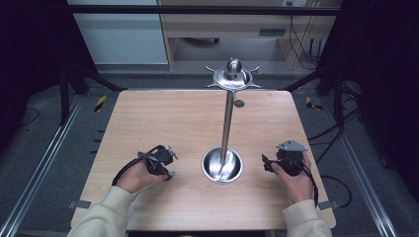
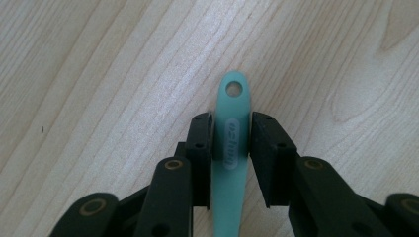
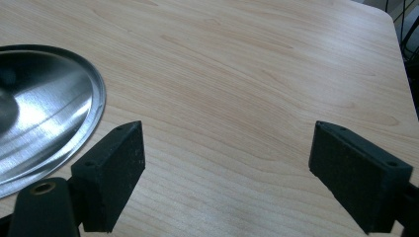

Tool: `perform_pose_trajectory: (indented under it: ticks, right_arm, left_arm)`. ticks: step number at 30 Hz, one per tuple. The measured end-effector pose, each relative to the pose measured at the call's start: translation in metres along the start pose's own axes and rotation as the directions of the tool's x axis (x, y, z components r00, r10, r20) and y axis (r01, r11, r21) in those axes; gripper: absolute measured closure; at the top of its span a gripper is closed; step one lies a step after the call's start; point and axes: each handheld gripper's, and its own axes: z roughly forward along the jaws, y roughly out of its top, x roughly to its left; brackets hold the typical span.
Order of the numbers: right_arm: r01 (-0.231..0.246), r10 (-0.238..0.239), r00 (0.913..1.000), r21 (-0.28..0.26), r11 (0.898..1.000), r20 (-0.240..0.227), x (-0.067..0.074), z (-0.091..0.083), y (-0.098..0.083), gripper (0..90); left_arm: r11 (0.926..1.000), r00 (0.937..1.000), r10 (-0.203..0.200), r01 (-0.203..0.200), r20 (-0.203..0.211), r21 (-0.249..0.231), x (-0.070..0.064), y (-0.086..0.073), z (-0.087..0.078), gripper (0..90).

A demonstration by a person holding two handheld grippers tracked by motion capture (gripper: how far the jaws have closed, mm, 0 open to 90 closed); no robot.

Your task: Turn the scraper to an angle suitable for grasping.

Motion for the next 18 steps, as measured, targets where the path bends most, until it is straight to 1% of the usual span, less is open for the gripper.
perform_pose_trajectory:
  ticks: [1,3,6,7,8,9,10,11,13,15,16,17,18]
  right_arm:
    - [0.001,-0.001,1.0,0.0,1.0,0.0,0.0,0.0,0.0,14.3]
    - [0.0,0.0,1.0,0.0,1.0,0.0,0.0,0.0,0.0,14.2]
    - [0.0,0.0,1.0,0.0,1.0,0.0,0.0,0.0,0.0,14.2]
    - [-0.001,0.001,1.0,0.001,1.0,0.0,0.0,0.0,0.0,14.2]
    - [-0.001,0.001,1.0,0.003,1.0,0.0,0.0,0.0,0.0,14.2]
    - [-0.003,0.003,1.0,0.005,1.0,0.001,0.001,0.0,0.0,14.2]
    - [-0.003,0.003,1.0,0.005,1.0,0.001,0.001,0.0,0.0,14.2]
    - [0.001,-0.001,1.0,0.008,1.0,0.002,0.001,0.0,0.0,14.3]
    - [0.0,0.0,1.0,0.008,1.0,0.002,0.001,0.0,0.0,14.2]
    - [0.001,-0.001,1.0,0.008,1.0,0.003,0.001,0.0,0.0,14.1]
    - [0.002,-0.002,1.0,0.006,1.0,0.003,0.0,0.0,0.0,13.9]
    - [0.002,-0.002,1.0,0.01,1.0,0.003,0.0,0.001,0.0,13.7]
    - [0.0,0.0,1.0,0.011,1.0,0.002,0.0,0.001,0.0,13.3]
  left_arm:
    - [1.0,1.0,0.003,-0.003,-0.005,-0.002,-0.001,0.0,0.0,73.1]
    - [1.0,0.9996,0.003,-0.003,-0.027,-0.005,-0.001,0.001,-0.001,73.7]
    - [0.9998,0.9995,0.005,-0.005,-0.03,-0.019,-0.002,-0.001,-0.004,73.9]
    - [0.9994,0.9996,0.0,-0.001,-0.029,-0.034,-0.002,-0.002,-0.007,73.9]
    - [0.9972,0.9994,-0.012,0.01,-0.031,-0.074,-0.001,-0.005,-0.015,74.0]
    - [0.9954,0.9994,-0.016,0.013,-0.029,-0.095,0.001,-0.007,-0.021,74.0]
    - [0.9954,0.9994,-0.016,0.013,-0.029,-0.095,0.001,-0.007,-0.021,74.1]
    - [0.9888,0.999,-0.032,0.028,-0.029,-0.147,0.002,-0.012,-0.032,74.1]
    - [0.9804,0.9985,-0.043,0.036,-0.034,-0.194,0.002,-0.017,-0.045,74.2]
    - [0.9671,0.9979,-0.055,0.045,-0.034,-0.25,0.003,-0.022,-0.059,74.2]
    - [0.9671,0.9979,-0.055,0.045,-0.034,-0.25,0.003,-0.022,-0.059,74.2]
    - [0.9585,0.9976,-0.063,0.052,-0.03,-0.28,0.003,-0.025,-0.066,74.3]
    - [0.9394,0.9964,-0.081,0.069,-0.023,-0.336,0.004,-0.029,-0.079,74.4]
